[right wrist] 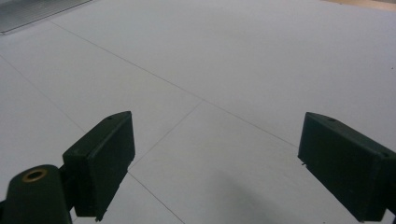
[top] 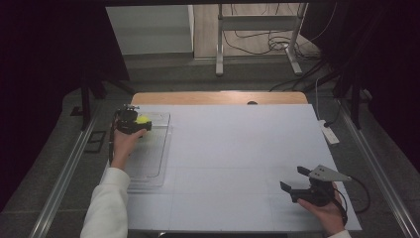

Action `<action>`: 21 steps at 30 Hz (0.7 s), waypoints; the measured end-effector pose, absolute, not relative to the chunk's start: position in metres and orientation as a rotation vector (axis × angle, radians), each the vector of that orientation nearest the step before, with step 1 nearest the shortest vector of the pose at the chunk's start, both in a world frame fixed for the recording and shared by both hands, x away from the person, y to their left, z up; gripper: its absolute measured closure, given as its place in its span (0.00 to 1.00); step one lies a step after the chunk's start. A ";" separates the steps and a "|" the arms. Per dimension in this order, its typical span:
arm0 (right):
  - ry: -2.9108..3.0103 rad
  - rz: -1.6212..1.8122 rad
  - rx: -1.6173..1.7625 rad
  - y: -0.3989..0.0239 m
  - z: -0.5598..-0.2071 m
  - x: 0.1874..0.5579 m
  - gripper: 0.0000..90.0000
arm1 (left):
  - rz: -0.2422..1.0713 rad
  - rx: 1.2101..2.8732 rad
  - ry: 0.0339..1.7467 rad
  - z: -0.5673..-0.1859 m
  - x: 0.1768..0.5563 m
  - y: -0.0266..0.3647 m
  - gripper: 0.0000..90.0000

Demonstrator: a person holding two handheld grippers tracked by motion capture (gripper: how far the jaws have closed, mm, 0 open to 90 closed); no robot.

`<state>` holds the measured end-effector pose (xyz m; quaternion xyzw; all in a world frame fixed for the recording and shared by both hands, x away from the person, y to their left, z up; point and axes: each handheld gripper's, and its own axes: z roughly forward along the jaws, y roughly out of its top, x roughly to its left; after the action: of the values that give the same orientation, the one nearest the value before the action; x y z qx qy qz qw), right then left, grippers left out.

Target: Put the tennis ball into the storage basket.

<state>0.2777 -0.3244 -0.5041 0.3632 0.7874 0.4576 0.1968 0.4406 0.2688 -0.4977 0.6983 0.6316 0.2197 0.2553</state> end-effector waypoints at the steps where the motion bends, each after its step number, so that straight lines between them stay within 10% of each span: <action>1: 2.205 1.281 1.017 -0.324 -0.504 0.278 0.13 | 0.595 1.899 1.718 -0.498 0.441 0.268 0.31; 21: 2.205 1.283 1.019 -0.325 -0.505 0.278 0.13 | 0.632 1.978 1.738 -0.504 0.446 0.262 0.29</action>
<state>0.2780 -0.3249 -0.5046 0.3638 0.7871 0.4580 0.1958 0.4458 0.2616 -0.5038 0.7133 0.6268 0.2281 0.2152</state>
